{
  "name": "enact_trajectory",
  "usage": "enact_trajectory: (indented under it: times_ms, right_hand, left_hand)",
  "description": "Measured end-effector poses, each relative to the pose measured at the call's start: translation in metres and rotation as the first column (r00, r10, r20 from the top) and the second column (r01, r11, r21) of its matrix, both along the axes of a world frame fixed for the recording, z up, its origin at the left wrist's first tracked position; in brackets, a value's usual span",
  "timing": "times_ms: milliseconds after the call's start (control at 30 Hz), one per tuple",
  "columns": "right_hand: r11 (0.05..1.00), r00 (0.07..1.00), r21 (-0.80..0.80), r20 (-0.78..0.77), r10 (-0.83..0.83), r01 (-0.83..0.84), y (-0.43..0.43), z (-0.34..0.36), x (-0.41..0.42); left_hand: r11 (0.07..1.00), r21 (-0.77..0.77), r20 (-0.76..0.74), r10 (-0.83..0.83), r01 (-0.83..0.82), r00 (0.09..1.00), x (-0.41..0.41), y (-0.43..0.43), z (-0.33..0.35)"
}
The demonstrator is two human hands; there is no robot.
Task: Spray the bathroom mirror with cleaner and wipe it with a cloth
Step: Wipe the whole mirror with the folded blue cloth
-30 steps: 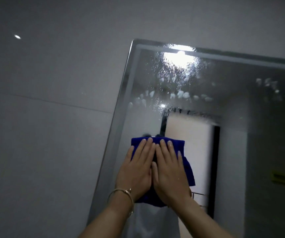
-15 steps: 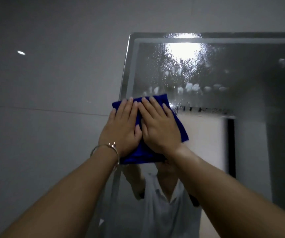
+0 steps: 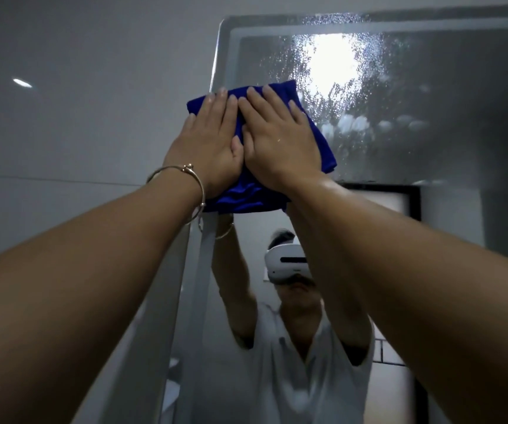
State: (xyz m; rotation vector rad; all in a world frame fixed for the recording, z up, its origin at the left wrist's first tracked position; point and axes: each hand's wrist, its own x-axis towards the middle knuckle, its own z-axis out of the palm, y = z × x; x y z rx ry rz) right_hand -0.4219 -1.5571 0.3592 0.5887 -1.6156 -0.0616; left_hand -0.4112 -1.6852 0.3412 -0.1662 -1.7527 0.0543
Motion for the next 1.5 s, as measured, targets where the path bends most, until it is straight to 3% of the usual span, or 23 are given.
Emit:
enact_trajectory:
  times_ms: [300, 467, 600, 700, 867, 1067, 1300, 1500]
  right_hand:
    - [1.000, 0.998, -0.008, 0.055, 0.012, -0.011, 0.021, -0.077, 0.008]
    - [1.000, 0.991, 0.010, 0.130, 0.028, -0.030, 0.059, -0.120, 0.017]
    - [0.998, 0.988, 0.022, 0.148, 0.050, -0.054, 0.096, -0.136, 0.023]
    - [0.999, 0.992, 0.026, 0.125, 0.031, -0.034, 0.118, -0.131, 0.022]
    - [0.991, 0.998, -0.137, 0.060, 0.019, -0.011, 0.129, -0.078, 0.015]
    - [0.988, 1.000, -0.154, 0.018, -0.011, 0.014, 0.142, 0.003, 0.010]
    - [0.984, 1.000, -0.180, -0.021, -0.013, 0.009, 0.141, 0.000, 0.009]
    - [0.980, 0.999, -0.194, 0.023, 0.042, -0.037, 0.154, -0.067, 0.016]
  left_hand:
    - [0.999, -0.023, 0.088, 0.041, -0.039, 0.995, 0.008, 0.019, -0.074]
    - [0.981, 0.102, 0.142, -0.179, 0.166, 0.974, 0.016, 0.062, -0.117]
    - [0.979, 0.143, 0.139, -0.164, 0.144, 0.977, 0.015, 0.103, -0.141]
    - [0.992, 0.078, 0.107, -0.104, 0.096, 0.989, 0.010, 0.121, -0.131]
    - [0.991, -0.128, 0.028, -0.033, 0.037, 0.999, 0.002, 0.128, -0.055]
    - [0.992, -0.106, -0.041, -0.076, 0.071, 0.996, -0.002, 0.144, 0.022]
    - [0.991, -0.095, -0.093, -0.104, 0.095, 0.990, -0.004, 0.145, 0.014]
    - [0.988, -0.112, -0.082, -0.117, 0.107, 0.990, 0.000, 0.159, -0.049]
